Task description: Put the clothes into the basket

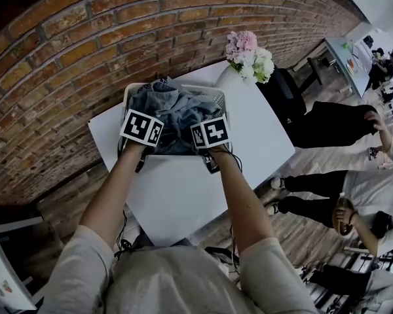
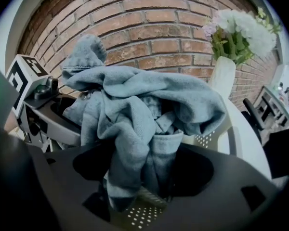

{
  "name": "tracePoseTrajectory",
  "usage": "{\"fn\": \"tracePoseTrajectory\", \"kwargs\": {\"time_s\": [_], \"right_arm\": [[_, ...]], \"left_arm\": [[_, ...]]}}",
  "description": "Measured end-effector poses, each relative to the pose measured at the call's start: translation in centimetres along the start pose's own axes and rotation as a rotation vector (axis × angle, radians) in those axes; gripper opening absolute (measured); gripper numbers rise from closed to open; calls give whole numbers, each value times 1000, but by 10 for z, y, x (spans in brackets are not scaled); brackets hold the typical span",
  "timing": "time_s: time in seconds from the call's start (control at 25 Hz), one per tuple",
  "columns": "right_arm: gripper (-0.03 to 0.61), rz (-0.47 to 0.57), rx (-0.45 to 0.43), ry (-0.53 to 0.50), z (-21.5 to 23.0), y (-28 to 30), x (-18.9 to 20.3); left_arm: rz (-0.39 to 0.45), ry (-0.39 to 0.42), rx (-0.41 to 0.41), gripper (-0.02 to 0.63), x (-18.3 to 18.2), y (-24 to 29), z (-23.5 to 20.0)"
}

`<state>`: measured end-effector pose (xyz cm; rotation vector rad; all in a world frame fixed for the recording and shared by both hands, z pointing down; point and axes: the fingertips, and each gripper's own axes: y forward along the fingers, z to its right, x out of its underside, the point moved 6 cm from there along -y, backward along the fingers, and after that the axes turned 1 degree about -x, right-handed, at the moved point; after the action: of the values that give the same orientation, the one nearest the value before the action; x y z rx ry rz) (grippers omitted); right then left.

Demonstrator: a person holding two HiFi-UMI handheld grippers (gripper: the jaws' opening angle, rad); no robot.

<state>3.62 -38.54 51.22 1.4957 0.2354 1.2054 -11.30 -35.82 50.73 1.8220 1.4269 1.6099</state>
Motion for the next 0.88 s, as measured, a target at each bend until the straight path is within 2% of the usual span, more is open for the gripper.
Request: {"fn": "tracePoseTrajectory", "kwargs": {"time_s": [0.2, 0.32, 0.44, 0.56, 0.64, 0.72, 0.76, 0.88], "right_arm": [[360, 64, 19, -11, 2, -15, -3], [360, 117, 34, -16, 2, -27, -3], [360, 200, 42, 20, 3, -39, -2], [357, 292, 22, 48, -1, -49, -3], [327, 349, 27, 39, -6, -56, -4], [287, 401, 33, 32, -10, -63, -5], [284, 421, 30, 33, -12, -66, -5], [281, 472, 8, 25, -19, -74, -6]], "left_arm": [[15, -5, -12, 477, -3, -10, 3], [74, 4, -68, 477, -10, -26, 4], [132, 79, -140, 477, -19, -42, 5], [211, 63, -130, 474, -20, -49, 8], [258, 44, -115, 469, -17, -52, 12], [288, 44, -113, 441, -13, -55, 18], [304, 47, -115, 407, -11, -57, 20], [359, 65, -117, 262, -8, -66, 29]]}}
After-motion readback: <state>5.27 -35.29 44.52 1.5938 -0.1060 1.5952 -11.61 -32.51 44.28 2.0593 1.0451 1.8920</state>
